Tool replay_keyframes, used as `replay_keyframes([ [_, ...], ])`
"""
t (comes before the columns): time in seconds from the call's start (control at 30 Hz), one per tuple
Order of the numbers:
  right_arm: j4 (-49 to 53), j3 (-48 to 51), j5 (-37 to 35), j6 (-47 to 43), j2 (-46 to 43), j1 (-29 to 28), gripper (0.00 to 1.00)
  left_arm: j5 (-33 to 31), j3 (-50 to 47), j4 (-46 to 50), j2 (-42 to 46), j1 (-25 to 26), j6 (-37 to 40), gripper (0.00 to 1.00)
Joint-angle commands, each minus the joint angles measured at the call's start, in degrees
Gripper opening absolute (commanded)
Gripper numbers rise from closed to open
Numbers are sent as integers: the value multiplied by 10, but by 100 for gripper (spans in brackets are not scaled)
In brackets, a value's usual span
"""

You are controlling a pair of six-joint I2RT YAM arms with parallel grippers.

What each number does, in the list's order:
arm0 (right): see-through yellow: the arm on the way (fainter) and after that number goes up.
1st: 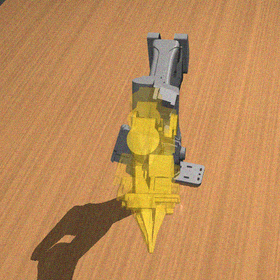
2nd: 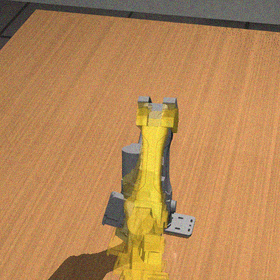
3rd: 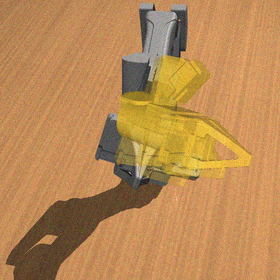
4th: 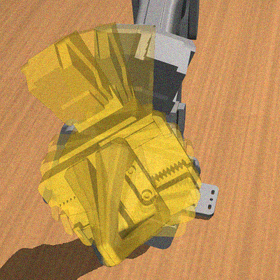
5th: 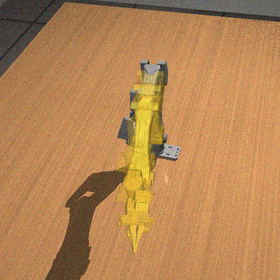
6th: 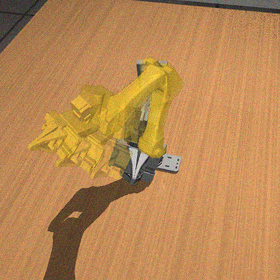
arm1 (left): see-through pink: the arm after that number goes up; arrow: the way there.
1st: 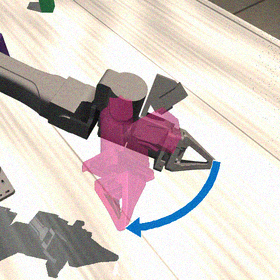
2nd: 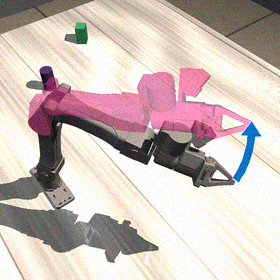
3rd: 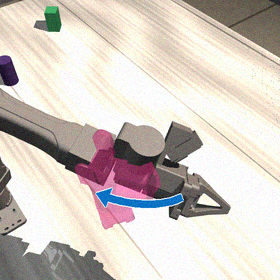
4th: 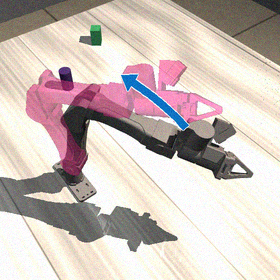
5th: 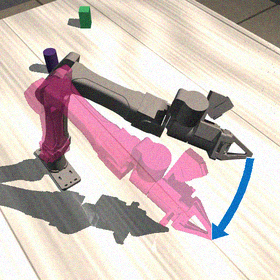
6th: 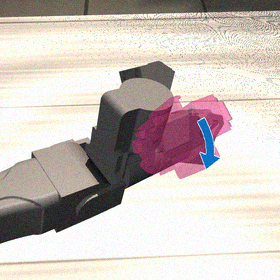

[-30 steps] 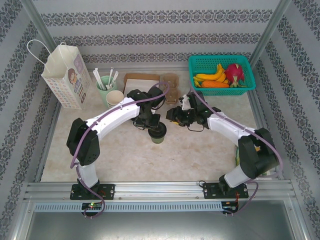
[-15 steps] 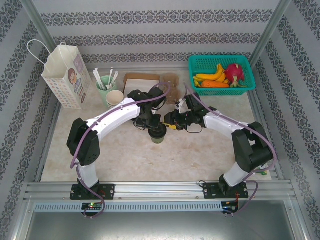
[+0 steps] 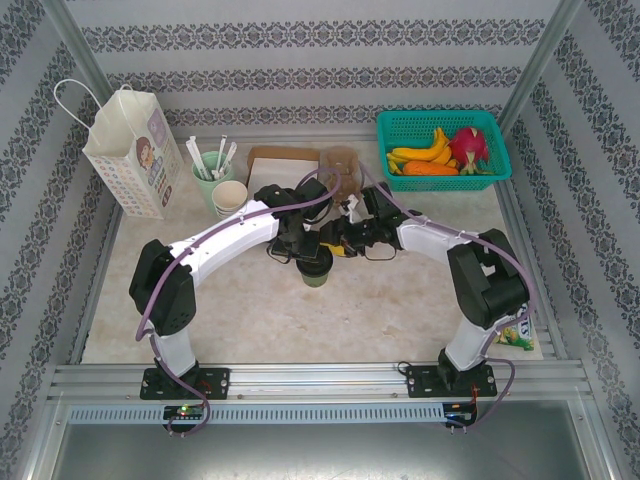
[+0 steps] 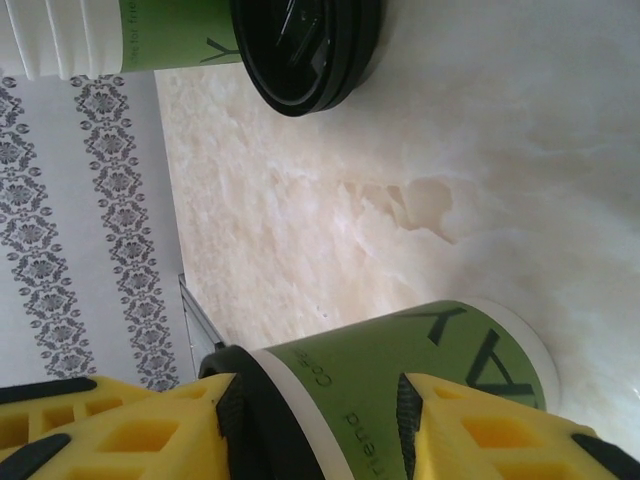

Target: Pack the takeout coffee

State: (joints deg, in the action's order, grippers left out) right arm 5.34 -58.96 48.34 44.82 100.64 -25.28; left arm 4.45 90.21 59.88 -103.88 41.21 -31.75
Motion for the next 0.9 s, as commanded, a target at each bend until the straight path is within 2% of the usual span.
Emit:
replay_keyframes([
  [0.0,39,-3,10,-6,35,-30,47,-7,-26,-17,-39,19,0,0],
  [0.17,38,-14,17,-7,52,-40,45,-26,-14,1,-45,19,-12,0],
  [0.33,39,-5,12,-12,66,-43,38,-33,-18,1,-47,22,-20,0],
  [0.67,42,39,-32,-21,76,-38,36,-35,-45,-8,-50,27,-34,0],
  [0.87,31,32,-33,-25,72,-30,35,-39,-53,-7,-46,27,-37,0],
])
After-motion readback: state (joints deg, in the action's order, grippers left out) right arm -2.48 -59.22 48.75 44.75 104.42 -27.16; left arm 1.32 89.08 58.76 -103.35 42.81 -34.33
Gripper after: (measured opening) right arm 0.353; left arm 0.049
